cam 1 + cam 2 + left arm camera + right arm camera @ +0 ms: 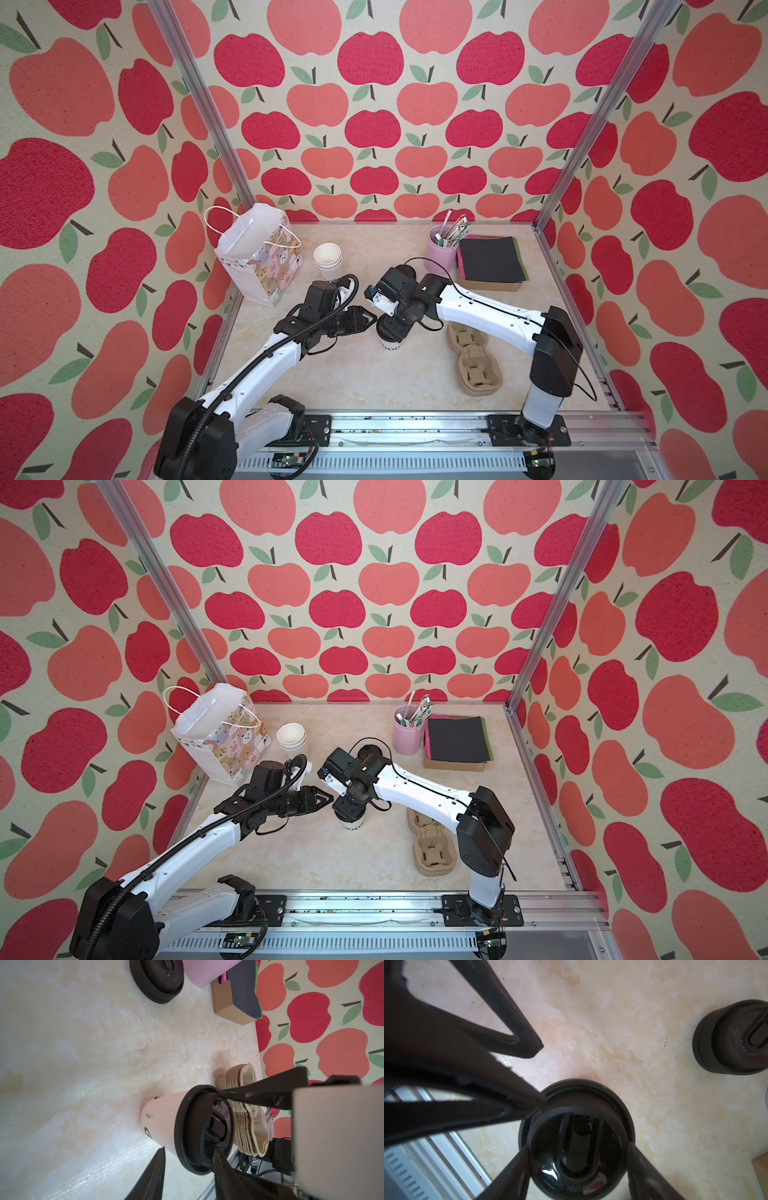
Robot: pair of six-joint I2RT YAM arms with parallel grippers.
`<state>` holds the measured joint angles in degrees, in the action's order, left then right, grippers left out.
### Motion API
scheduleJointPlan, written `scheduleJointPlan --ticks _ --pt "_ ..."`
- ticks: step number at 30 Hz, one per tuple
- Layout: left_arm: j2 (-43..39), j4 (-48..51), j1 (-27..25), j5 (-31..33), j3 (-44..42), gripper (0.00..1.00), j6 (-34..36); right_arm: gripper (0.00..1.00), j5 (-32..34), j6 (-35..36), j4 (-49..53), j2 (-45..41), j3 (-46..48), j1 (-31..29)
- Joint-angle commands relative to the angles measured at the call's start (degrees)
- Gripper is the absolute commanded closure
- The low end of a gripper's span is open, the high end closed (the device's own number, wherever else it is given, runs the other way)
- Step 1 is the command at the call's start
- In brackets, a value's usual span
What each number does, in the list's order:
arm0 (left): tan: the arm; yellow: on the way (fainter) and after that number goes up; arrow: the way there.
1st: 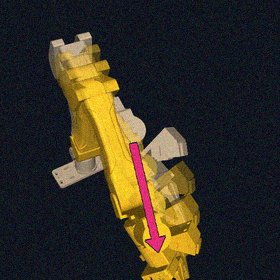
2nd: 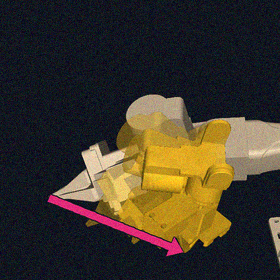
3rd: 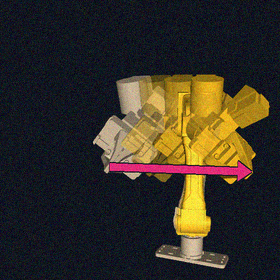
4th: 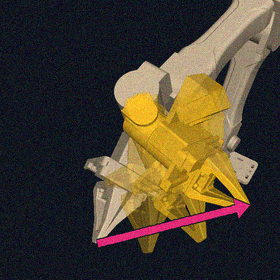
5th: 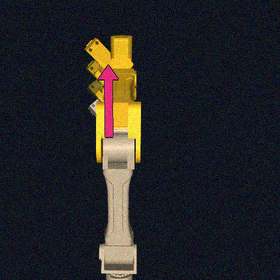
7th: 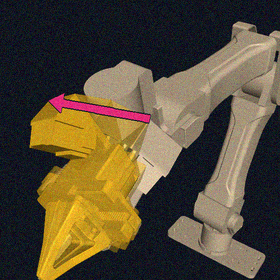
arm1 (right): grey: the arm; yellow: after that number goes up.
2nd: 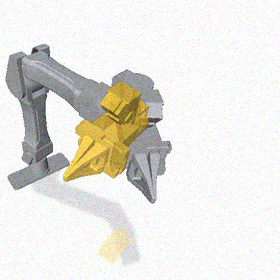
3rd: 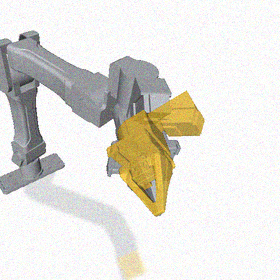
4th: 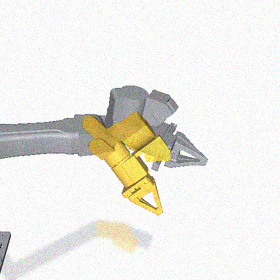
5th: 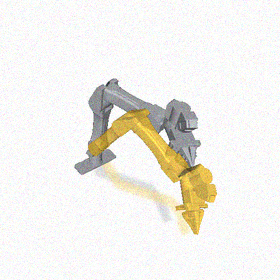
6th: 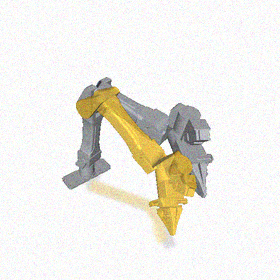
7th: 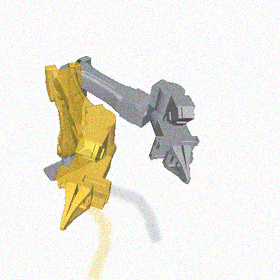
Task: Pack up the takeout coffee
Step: 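Hold the lid down with the right gripper while the left gripper grips the cup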
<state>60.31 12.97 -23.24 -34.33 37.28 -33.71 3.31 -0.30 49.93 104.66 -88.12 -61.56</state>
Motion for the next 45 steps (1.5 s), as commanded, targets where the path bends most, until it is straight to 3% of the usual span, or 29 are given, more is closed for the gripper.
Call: scheduleJointPlan --ticks 1,16,32,45 --pt "-1.0 -0.8 0.3 -0.9 1.6 0.57 -0.6 0.3 -6.5 -1.7 7.8 8.9 6.6 -1.1" --pt "4.4 -3.4 -1.9 -2.5 -0.6 0.57 -2.4 0.29 -6.5 -2.0 7.7 9.1 6.5 -1.3" --pt "7.9 7.7 -3.3 5.2 1.8 0.6 1.7 0.29 -6.7 -2.3 7.1 9.2 6.6 -1.6" --pt "2.3 9.7 -1.9 6.6 4.9 0.5 4.2 0.29 -6.6 -2.5 6.8 7.7 4.6 -1.1"
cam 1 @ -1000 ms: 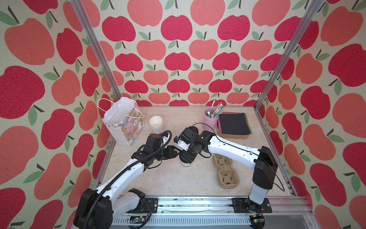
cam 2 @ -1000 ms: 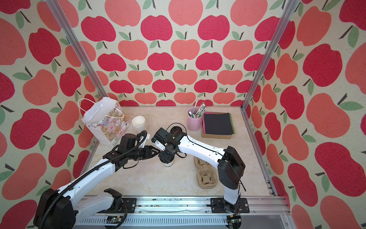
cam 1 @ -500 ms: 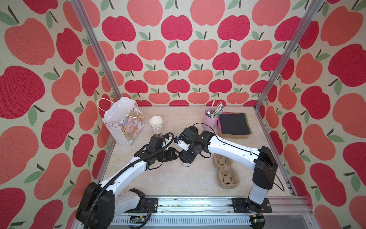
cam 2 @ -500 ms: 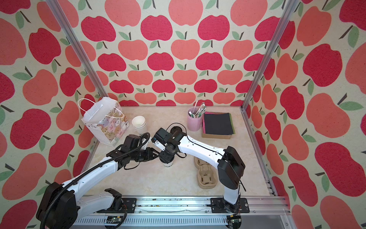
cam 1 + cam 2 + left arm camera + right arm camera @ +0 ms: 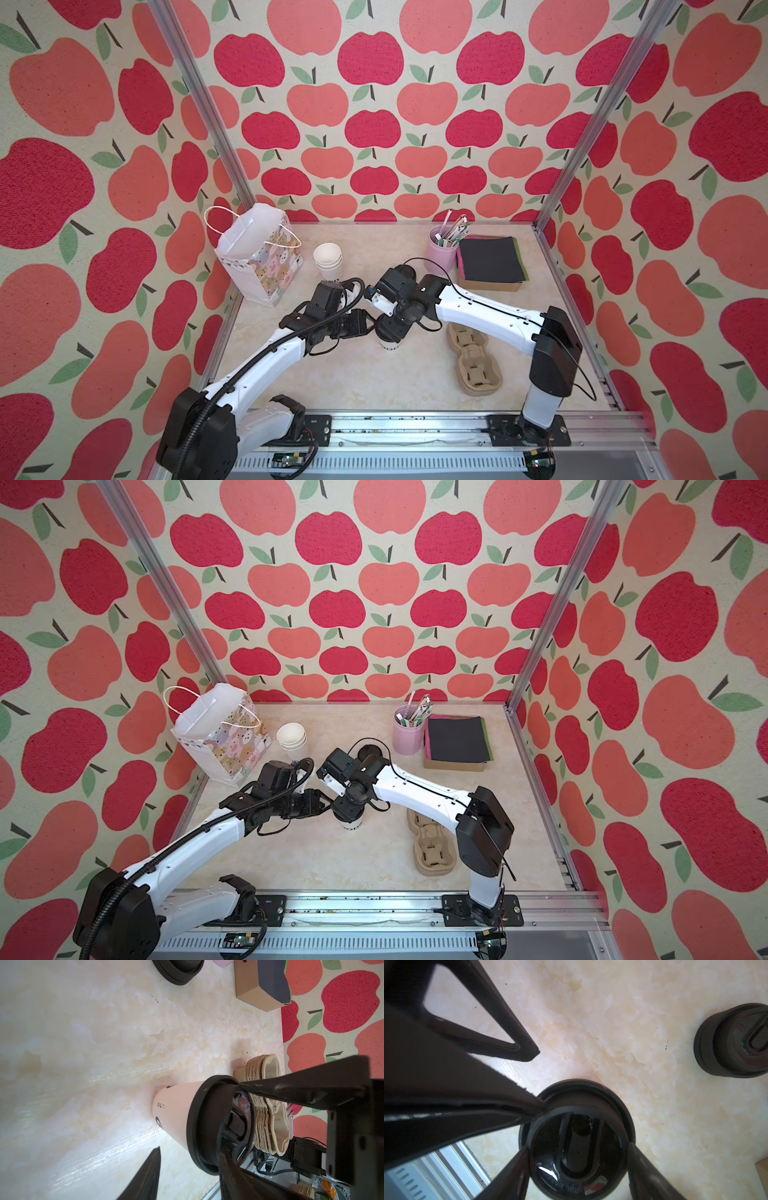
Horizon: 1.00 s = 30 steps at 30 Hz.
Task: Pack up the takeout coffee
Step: 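Hold the lid down with the right gripper while the left gripper grips the cup, then lift the lidded cup with the right gripper while the left gripper withdraws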
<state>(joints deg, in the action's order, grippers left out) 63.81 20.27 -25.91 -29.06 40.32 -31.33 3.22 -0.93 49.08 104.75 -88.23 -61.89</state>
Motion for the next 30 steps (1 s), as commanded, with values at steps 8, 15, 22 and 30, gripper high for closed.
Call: scheduleJointPlan --ticks 8,15,22,30 --pt "-4.5 3.1 2.4 1.7 2.0 0.41 4.1 0.3 -6.1 -1.6 8.5 5.3 1.9 1.6" --pt "-5.6 3.5 3.7 1.5 3.0 0.31 5.8 0.3 -4.6 0.4 9.8 2.2 -0.4 5.0" --pt "-5.5 3.4 4.0 1.3 3.4 0.28 6.5 0.3 -3.6 2.7 10.5 0.6 -0.6 9.4" --pt "-5.3 2.9 4.2 1.3 3.8 0.26 6.9 0.3 -2.6 4.9 10.2 -0.4 -1.0 15.2"
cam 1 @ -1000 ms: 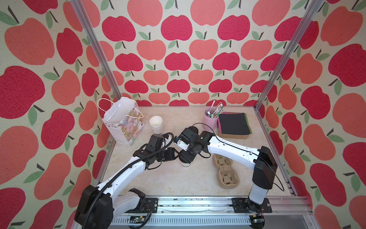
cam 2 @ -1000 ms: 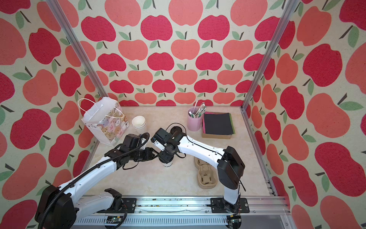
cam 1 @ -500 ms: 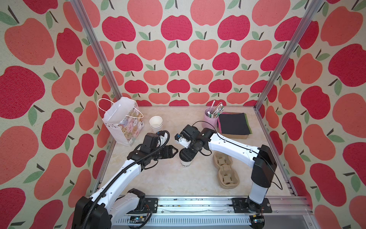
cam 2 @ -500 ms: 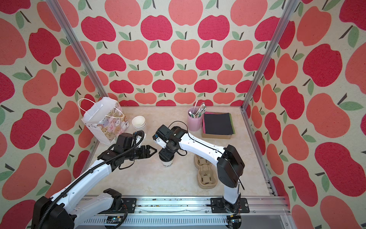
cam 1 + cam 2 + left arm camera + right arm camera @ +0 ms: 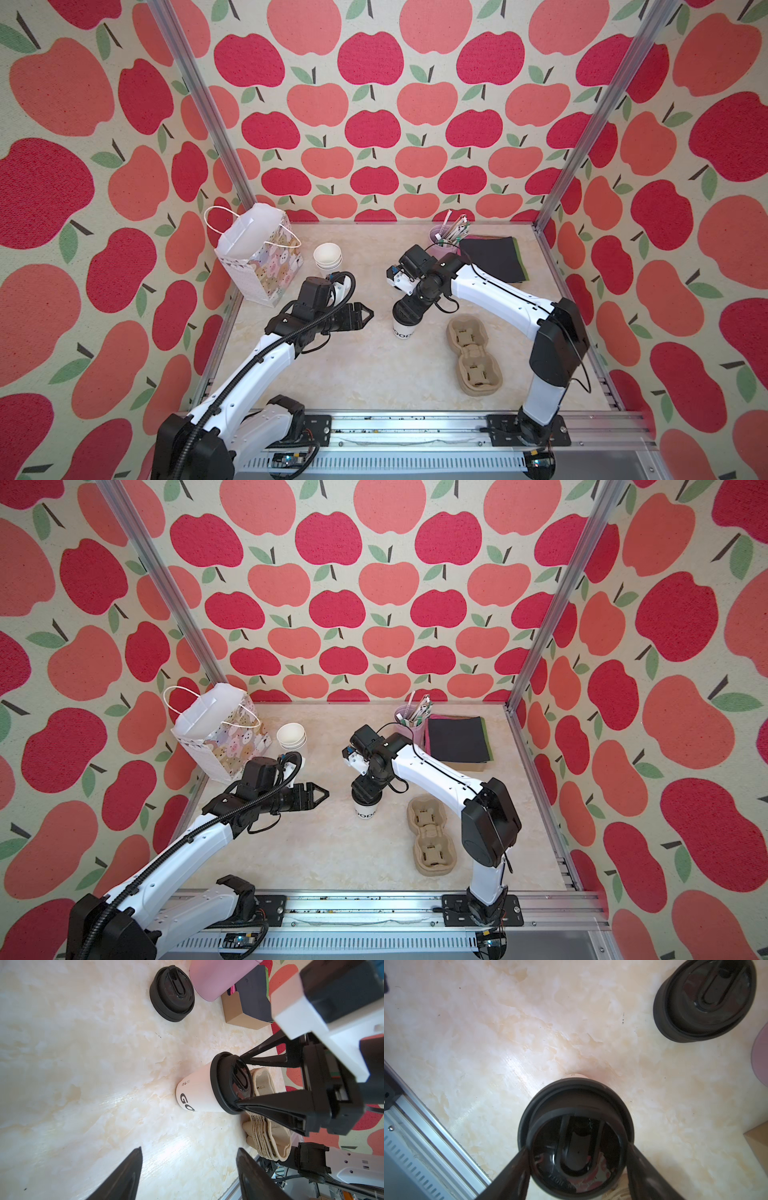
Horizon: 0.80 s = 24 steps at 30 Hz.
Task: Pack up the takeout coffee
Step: 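Lift the lidded cup with the right gripper while the left gripper withdraws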
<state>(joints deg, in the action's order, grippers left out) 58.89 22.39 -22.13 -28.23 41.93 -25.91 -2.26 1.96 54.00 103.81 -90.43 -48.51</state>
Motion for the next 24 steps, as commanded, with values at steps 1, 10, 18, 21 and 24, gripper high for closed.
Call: scheduleJointPlan --ticks 1,10,18,21,24 --pt "-0.1 0.8 0.4 0.5 2.3 0.26 1.6 0.3 3.1 2.5 5.3 0.4 1.1 2.6" --pt "1.5 1.1 0.7 0.5 3.9 0.25 2.2 0.3 6.0 6.2 5.5 2.5 -1.0 10.5" --pt "1.3 1.6 1.0 0.7 4.3 0.25 2.2 0.3 7.0 8.6 5.1 5.6 -3.5 15.2" --pt "1.4 1.7 1.1 0.7 4.4 0.24 2.3 0.3 7.0 8.8 4.7 6.5 -4.2 16.0" --pt "1.4 1.6 1.2 0.7 4.6 0.24 2.2 0.29 7.0 9.0 4.4 7.1 -4.2 16.3"
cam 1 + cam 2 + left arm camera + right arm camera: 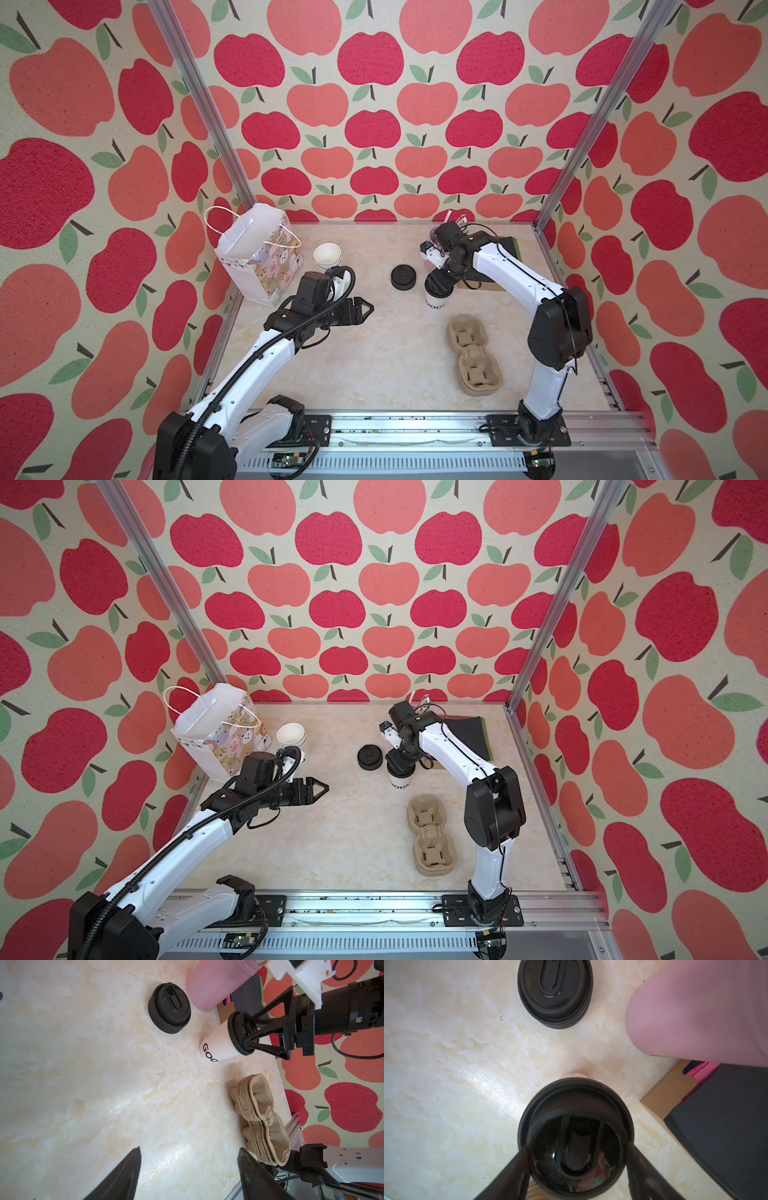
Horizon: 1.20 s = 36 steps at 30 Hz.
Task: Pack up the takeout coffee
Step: 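Lift the lidded cup with the right gripper while the left gripper withdraws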
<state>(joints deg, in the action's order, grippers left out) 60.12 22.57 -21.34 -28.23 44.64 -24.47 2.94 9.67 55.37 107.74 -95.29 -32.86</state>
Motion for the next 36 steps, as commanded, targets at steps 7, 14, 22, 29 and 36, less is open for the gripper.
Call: scheduleJointPlan --ticks 7,14,22,29,36 --pt "0.1 1.2 0.4 0.6 1.5 0.23 0.9 0.26 1.4 1.2 3.0 3.8 0.7 0.7" --pt "-0.1 0.6 0.6 0.4 0.7 0.23 0.7 0.24 1.0 1.0 3.1 3.9 0.9 0.8" --pt "-0.1 -0.2 0.9 0.2 -0.2 0.22 0.6 0.23 0.9 0.6 3.4 3.5 -0.3 0.7" --pt "-0.7 -0.3 1.3 0.4 -1.0 0.22 0.6 0.23 0.9 0.6 4.2 3.3 -2.5 0.8" --pt "-1.5 -0.3 2.0 0.4 -1.6 0.21 0.7 0.22 0.8 0.4 4.9 3.3 -4.2 0.7"
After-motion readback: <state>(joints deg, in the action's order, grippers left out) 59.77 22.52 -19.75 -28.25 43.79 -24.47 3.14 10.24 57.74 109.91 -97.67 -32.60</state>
